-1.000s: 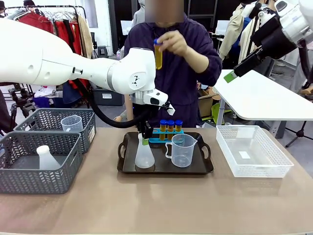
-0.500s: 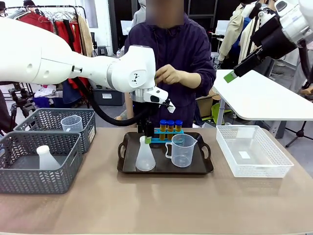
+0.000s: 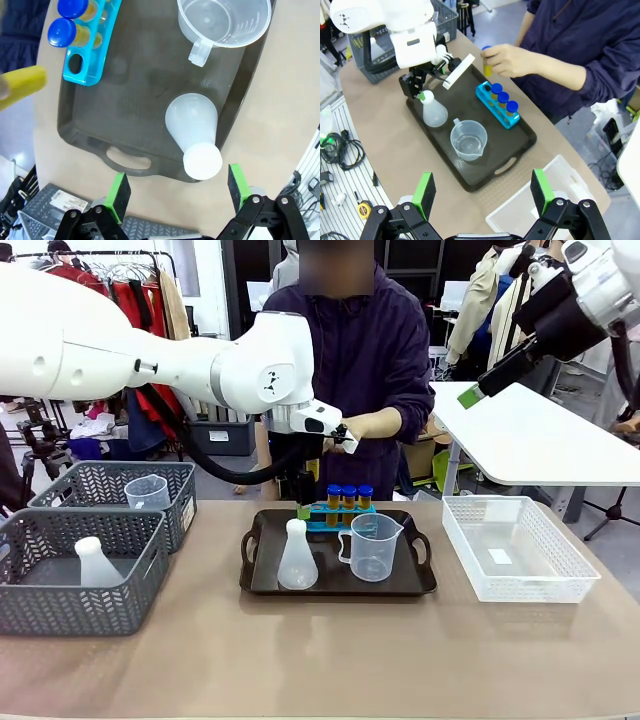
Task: Prepare the laboratory tools.
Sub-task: Pick up one Small flask and place it on the Handle tray.
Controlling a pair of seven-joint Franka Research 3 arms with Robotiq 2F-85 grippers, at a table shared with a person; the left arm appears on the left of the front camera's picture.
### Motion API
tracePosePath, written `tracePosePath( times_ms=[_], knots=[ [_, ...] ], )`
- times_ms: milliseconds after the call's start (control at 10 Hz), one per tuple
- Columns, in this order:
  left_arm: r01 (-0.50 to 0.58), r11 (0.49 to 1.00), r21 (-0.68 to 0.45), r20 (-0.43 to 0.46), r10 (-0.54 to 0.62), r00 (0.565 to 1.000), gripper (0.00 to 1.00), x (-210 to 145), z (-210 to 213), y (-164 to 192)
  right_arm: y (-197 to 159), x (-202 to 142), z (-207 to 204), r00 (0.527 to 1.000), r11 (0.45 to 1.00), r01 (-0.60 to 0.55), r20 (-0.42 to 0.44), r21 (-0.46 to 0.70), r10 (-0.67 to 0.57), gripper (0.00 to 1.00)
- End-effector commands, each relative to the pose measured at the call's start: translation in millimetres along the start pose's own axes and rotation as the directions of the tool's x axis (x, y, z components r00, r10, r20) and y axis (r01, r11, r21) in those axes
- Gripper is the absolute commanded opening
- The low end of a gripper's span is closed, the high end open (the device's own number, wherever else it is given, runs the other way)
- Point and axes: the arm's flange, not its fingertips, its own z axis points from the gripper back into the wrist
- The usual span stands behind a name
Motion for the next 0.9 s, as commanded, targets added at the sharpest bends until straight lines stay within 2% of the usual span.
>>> tracePosePath(
  times_ms=[0, 500, 800],
  knots=[
    [0.010, 1.000, -0.008, 0.038, -0.009, 0.999, 1.00, -19, -1, -1, -1, 0, 0, 1.000, 1.000, 0.001, 0.018, 0.019, -0.001, 1.00],
    [-0.058, 0.997, -0.045, 0.119, 0.063, 0.991, 1.00, -44, 31, -2, -1, 0, 0, 1.000, 1.000, 0.001, 0.018, 0.019, -0.001, 1.00],
    [-0.012, 0.996, -0.087, 0.179, 0.028, 0.983, 1.00, -66, 64, 6, -1, 0, 0, 1.000, 1.000, 0.001, 0.018, 0.019, -0.001, 1.00]
  ],
)
